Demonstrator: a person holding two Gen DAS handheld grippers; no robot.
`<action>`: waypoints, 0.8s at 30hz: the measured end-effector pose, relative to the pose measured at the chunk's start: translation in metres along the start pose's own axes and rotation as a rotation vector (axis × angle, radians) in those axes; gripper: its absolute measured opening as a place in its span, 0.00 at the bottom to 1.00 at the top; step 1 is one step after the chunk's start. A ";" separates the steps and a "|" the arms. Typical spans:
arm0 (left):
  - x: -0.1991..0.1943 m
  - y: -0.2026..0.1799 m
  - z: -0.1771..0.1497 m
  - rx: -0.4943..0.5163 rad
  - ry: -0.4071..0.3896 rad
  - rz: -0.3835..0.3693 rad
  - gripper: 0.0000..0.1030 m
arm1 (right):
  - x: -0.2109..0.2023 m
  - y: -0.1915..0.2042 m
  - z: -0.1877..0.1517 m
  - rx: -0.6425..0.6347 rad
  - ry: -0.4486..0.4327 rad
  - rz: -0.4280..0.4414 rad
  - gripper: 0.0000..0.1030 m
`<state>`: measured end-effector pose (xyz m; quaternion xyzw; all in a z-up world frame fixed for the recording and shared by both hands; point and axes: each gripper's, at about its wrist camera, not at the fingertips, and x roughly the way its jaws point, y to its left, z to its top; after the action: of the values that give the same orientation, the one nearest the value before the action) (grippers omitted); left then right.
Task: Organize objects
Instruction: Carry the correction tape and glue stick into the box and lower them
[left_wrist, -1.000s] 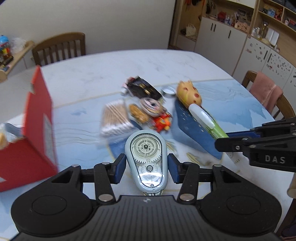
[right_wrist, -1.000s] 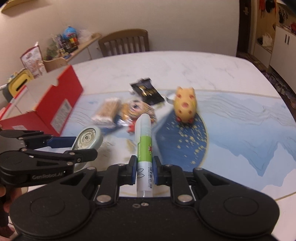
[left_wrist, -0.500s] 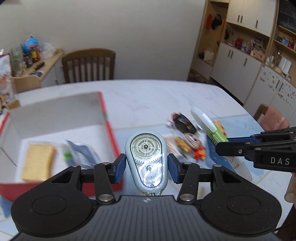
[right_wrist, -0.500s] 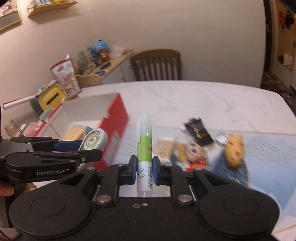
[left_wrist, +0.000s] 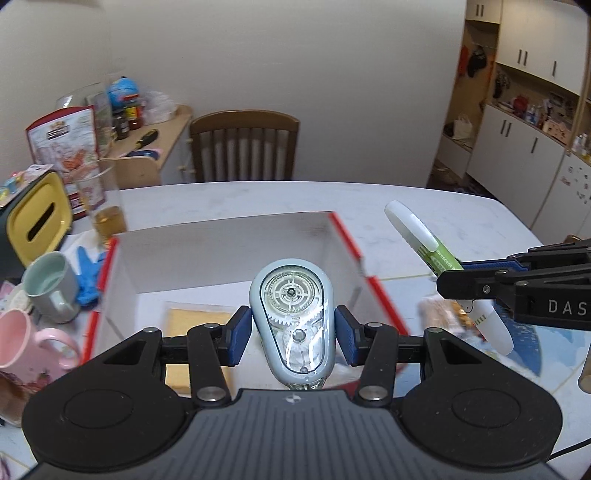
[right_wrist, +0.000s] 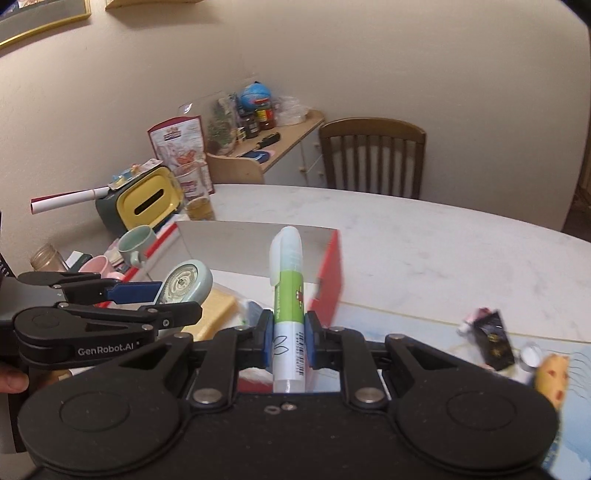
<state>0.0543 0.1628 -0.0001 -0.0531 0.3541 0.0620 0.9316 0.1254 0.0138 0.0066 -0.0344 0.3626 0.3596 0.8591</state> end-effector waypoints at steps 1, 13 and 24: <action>0.001 0.006 0.000 -0.002 0.002 0.006 0.46 | 0.005 0.004 0.002 0.001 0.005 0.004 0.16; 0.020 0.077 0.003 -0.012 0.061 0.071 0.46 | 0.068 0.035 0.012 0.026 0.088 0.019 0.16; 0.066 0.092 0.001 0.068 0.150 0.071 0.46 | 0.117 0.064 0.010 -0.015 0.160 -0.009 0.16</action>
<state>0.0897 0.2583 -0.0478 -0.0135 0.4263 0.0790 0.9010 0.1471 0.1338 -0.0490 -0.0709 0.4272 0.3547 0.8287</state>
